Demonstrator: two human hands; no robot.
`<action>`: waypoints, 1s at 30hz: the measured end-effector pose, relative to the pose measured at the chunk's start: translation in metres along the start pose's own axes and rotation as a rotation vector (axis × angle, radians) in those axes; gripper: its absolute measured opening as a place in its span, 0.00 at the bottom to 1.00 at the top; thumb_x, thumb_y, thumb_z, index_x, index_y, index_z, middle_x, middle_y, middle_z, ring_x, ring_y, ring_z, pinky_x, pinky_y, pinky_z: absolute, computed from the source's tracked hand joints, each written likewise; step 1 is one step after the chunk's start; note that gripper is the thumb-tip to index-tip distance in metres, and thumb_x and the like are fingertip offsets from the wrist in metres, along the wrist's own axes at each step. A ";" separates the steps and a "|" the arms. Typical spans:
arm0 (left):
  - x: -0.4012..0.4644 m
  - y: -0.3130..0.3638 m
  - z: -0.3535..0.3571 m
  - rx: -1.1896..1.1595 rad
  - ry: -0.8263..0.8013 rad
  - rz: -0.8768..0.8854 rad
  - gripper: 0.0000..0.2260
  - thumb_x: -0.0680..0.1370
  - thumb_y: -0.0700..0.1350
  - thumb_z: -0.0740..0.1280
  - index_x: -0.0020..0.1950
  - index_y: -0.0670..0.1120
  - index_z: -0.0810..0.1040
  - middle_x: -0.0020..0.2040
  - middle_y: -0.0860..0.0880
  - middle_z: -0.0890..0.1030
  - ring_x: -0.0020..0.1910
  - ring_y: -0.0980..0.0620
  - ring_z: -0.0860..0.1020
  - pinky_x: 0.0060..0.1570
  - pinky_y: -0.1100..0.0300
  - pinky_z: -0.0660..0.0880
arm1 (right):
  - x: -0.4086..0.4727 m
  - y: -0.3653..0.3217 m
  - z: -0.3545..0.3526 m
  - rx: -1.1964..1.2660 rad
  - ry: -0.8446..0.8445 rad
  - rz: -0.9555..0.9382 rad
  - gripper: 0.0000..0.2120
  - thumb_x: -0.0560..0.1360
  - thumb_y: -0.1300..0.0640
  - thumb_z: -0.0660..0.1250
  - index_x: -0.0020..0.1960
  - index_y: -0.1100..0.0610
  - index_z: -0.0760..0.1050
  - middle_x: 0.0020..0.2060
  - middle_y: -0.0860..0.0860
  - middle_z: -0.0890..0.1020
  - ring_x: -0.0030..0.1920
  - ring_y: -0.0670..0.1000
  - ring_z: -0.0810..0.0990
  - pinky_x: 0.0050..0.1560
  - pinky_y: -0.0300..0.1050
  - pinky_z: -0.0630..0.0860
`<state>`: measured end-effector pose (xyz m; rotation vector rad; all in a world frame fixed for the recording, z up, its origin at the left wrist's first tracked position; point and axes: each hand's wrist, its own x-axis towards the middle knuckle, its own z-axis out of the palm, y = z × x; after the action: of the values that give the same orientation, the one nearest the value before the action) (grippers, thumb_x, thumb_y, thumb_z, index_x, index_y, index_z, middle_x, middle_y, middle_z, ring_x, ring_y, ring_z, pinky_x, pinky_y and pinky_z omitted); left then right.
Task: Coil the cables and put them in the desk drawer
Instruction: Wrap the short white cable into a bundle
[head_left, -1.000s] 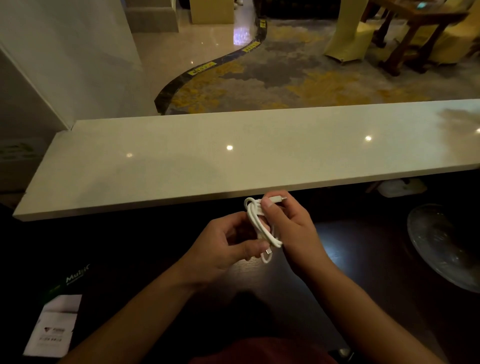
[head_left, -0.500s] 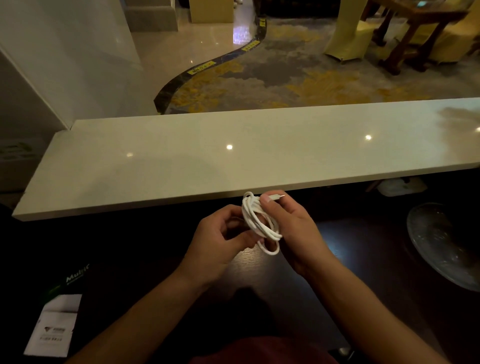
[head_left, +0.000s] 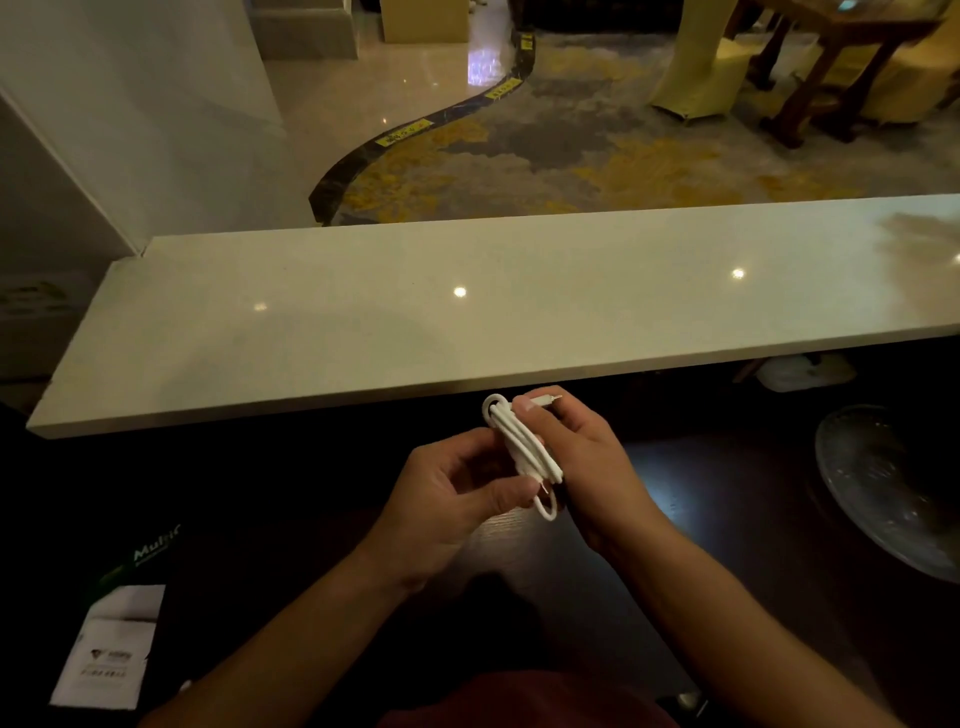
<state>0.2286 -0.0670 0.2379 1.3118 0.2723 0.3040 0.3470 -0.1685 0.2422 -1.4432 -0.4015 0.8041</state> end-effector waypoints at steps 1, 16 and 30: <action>0.000 0.001 0.000 0.032 0.001 0.002 0.14 0.71 0.42 0.75 0.56 0.48 0.85 0.49 0.42 0.87 0.47 0.50 0.85 0.48 0.61 0.80 | 0.000 0.000 0.001 0.018 -0.015 0.016 0.08 0.81 0.55 0.67 0.47 0.58 0.80 0.36 0.54 0.82 0.35 0.50 0.80 0.34 0.44 0.76; 0.002 0.000 0.006 0.239 0.223 0.131 0.11 0.68 0.50 0.78 0.48 0.52 0.83 0.44 0.49 0.87 0.42 0.48 0.86 0.42 0.60 0.81 | 0.001 0.001 0.003 0.104 -0.076 0.110 0.09 0.81 0.53 0.66 0.48 0.57 0.79 0.31 0.58 0.76 0.24 0.52 0.67 0.21 0.36 0.60; -0.003 -0.002 0.016 0.133 0.200 -0.004 0.15 0.76 0.31 0.70 0.57 0.46 0.84 0.51 0.50 0.87 0.53 0.54 0.85 0.51 0.65 0.79 | 0.001 0.011 -0.001 0.040 0.028 0.081 0.08 0.81 0.55 0.66 0.46 0.56 0.80 0.32 0.51 0.80 0.29 0.47 0.75 0.28 0.39 0.69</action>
<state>0.2317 -0.0830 0.2393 1.4136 0.4704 0.4197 0.3457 -0.1692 0.2316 -1.4397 -0.3054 0.8511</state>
